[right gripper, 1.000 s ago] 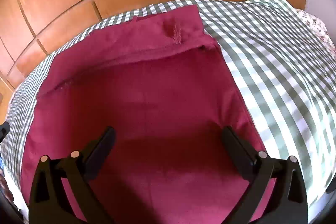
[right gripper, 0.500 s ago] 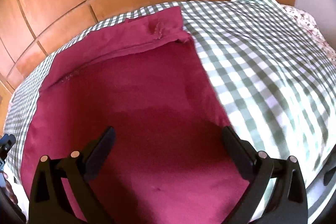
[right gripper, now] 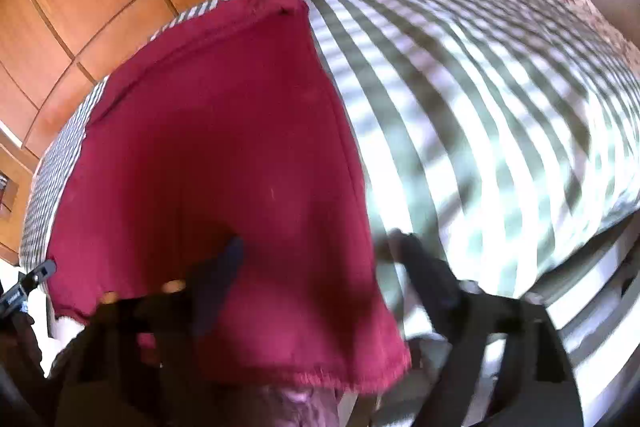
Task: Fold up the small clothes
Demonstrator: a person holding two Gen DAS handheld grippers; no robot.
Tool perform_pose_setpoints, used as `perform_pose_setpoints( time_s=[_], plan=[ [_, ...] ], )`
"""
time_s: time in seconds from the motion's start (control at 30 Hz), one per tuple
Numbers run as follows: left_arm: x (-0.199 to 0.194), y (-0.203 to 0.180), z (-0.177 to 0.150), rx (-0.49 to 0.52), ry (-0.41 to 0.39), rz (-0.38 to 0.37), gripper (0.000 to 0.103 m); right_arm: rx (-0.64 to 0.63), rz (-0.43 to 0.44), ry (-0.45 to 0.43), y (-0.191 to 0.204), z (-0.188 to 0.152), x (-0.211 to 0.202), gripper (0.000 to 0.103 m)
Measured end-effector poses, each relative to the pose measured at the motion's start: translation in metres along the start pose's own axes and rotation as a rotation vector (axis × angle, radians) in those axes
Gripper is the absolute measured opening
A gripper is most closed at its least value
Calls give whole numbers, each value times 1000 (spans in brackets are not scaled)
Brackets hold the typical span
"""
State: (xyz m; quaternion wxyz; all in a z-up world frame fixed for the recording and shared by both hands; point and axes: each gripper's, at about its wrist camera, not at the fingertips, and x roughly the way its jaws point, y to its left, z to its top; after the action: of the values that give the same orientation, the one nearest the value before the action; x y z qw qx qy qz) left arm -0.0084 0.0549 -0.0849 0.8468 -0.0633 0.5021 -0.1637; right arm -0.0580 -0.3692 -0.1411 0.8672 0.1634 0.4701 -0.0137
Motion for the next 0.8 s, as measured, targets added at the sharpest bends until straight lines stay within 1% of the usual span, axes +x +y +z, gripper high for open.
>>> perform_pose_setpoints(
  time_s=[0.03, 0.07, 0.1, 0.13, 0.17, 0.2, 0.23, 0.33, 0.4, 0.47, 0.53, 0.6, 0.73, 0.77, 0.8],
  plan=[
    [0, -2, -1, 8, 9, -26, 66, -2, 7, 5, -1, -4, 0, 57],
    [1, -6, -2, 26, 25, -65, 56, -5, 12, 7, -2, -4, -1, 53],
    [3, -11, -5, 50, 48, -93, 50, -4, 19, 12, -2, -4, -1, 46],
    [6, -17, -8, 77, 66, -102, 36, 2, 36, 23, -3, -2, -2, 35],
    [7, -20, -9, 93, 73, -104, 18, 3, 49, 28, -3, -1, -4, 27],
    [7, -22, -9, 104, 76, -114, 13, -3, 63, 25, -1, 0, -7, 12],
    [5, -22, -7, 105, 72, -134, 11, -8, 77, 19, 2, 2, -11, 9],
    [-8, -16, 7, 69, 54, -224, 11, -34, 155, -8, 14, 10, -25, 8],
    [-12, -11, 14, 33, 60, -260, 11, -54, 211, -38, 23, 16, -35, 8],
    [-12, -8, 22, 12, 69, -263, 11, -46, 267, -64, 26, 25, -41, 8],
    [-6, -7, 25, 4, 86, -250, 11, -24, 329, -86, 27, 35, -45, 8],
    [-2, -7, 27, -13, 94, -243, 11, -6, 372, -99, 28, 45, -45, 8],
    [-5, -9, 36, -11, 68, -236, 11, 32, 446, -102, 31, 67, -38, 8],
    [-6, -10, 38, -5, 54, -219, 11, 38, 460, -102, 33, 73, -35, 8],
    [-6, -5, 39, -11, 50, -222, 11, 37, 462, -105, 35, 79, -34, 8]
  ],
)
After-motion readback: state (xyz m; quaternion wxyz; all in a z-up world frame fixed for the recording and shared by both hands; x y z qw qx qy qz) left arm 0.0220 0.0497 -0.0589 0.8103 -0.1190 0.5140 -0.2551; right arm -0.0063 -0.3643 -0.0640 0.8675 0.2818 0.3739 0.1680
